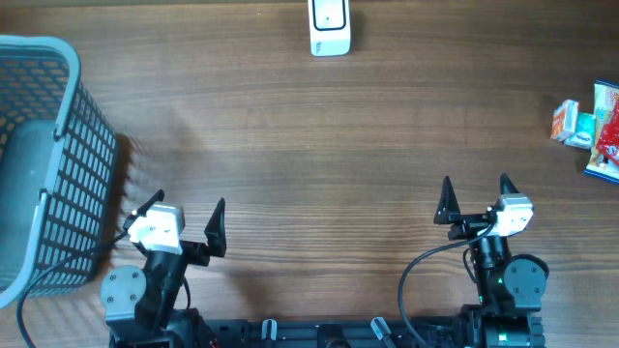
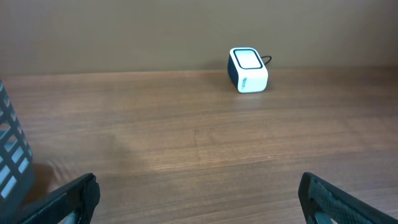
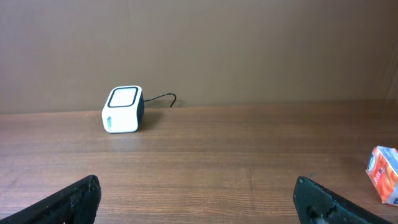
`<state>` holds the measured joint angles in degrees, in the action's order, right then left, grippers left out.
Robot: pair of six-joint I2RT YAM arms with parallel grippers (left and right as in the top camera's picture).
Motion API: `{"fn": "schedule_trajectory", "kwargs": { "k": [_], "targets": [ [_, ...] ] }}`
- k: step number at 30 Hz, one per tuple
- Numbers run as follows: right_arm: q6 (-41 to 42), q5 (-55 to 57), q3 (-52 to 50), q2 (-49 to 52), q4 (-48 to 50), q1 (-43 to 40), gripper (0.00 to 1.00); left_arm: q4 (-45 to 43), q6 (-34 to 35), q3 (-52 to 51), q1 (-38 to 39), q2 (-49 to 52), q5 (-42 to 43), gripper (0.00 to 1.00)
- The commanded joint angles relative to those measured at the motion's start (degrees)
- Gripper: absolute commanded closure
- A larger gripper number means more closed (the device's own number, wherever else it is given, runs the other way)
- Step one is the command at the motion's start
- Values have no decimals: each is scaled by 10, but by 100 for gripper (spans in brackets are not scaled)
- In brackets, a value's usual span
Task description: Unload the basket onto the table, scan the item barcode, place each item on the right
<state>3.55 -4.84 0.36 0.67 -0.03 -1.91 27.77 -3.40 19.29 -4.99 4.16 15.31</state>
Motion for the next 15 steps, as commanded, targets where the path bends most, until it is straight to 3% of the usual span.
{"fn": "schedule_trajectory", "kwargs": {
  "k": [1,7,10,11,13,15],
  "targets": [
    [0,5,-1,-5,1,2,0,-67,-7,-47,-4,-9,13,0],
    [0,5,-1,-5,1,2,0,-286,-7,-183,-4,-40,50,0],
    [0,5,-1,-5,1,2,0,-297,3,-189,-4,-40,16,0],
    [0,5,-1,-5,1,2,0,-293,32,-190,-4,-40,-17,0],
    [0,5,-1,-5,1,2,0,-232,164,-190,-4,-40,-143,0],
    [0,5,-1,-5,1,2,0,-234,154,-190,-4,-40,-150,0]
  ]
}}
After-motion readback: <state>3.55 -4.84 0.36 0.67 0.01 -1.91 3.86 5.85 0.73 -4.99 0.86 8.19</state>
